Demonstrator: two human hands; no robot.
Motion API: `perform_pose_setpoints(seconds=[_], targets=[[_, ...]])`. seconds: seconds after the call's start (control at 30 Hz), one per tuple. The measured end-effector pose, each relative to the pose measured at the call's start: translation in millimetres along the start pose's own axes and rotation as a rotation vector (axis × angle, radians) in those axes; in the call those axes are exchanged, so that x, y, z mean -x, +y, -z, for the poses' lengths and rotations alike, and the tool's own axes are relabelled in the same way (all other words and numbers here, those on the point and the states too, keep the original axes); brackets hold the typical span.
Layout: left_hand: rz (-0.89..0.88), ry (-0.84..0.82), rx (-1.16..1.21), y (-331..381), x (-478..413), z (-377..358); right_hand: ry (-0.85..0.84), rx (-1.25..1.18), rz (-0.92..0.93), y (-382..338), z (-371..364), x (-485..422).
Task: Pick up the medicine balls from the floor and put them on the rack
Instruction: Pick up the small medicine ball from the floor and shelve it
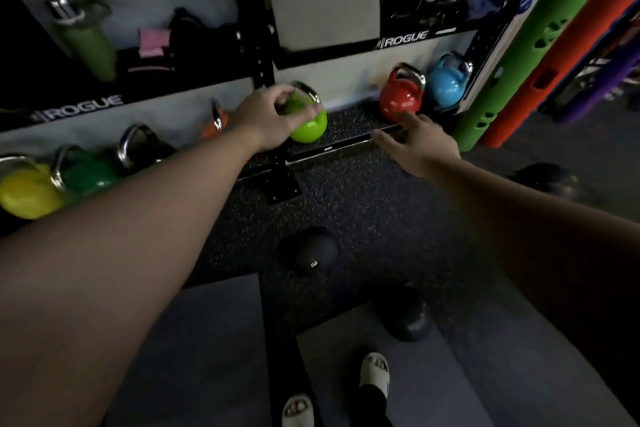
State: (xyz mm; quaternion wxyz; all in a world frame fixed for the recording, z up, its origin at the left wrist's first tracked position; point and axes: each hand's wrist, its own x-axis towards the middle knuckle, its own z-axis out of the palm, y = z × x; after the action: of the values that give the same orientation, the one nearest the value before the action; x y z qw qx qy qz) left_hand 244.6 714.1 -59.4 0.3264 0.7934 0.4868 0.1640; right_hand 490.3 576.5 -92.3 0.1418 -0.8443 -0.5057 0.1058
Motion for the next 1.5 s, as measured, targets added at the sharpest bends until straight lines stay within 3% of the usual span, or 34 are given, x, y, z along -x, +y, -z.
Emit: perform_pose_setpoints(seconds=[0.47,1.1,1.23,1.5], targets=[[0.298,-0.227,-0.100,-133,-24,-192,-0.402,0.100,0.119,72,-214,-56],[0.397,-0.400,-0.166,-464,-169,-492,-0.547,0.050,0.014,159,-618,-162],[0.403,-0.426,-0.161,-517,-183,-549,-0.554,0.050,0.017,174,-678,-174],[0.562,-0.349,0.123,-581,-214,-616,-0.564,-0.005,-0.042,198,-745,-189]])
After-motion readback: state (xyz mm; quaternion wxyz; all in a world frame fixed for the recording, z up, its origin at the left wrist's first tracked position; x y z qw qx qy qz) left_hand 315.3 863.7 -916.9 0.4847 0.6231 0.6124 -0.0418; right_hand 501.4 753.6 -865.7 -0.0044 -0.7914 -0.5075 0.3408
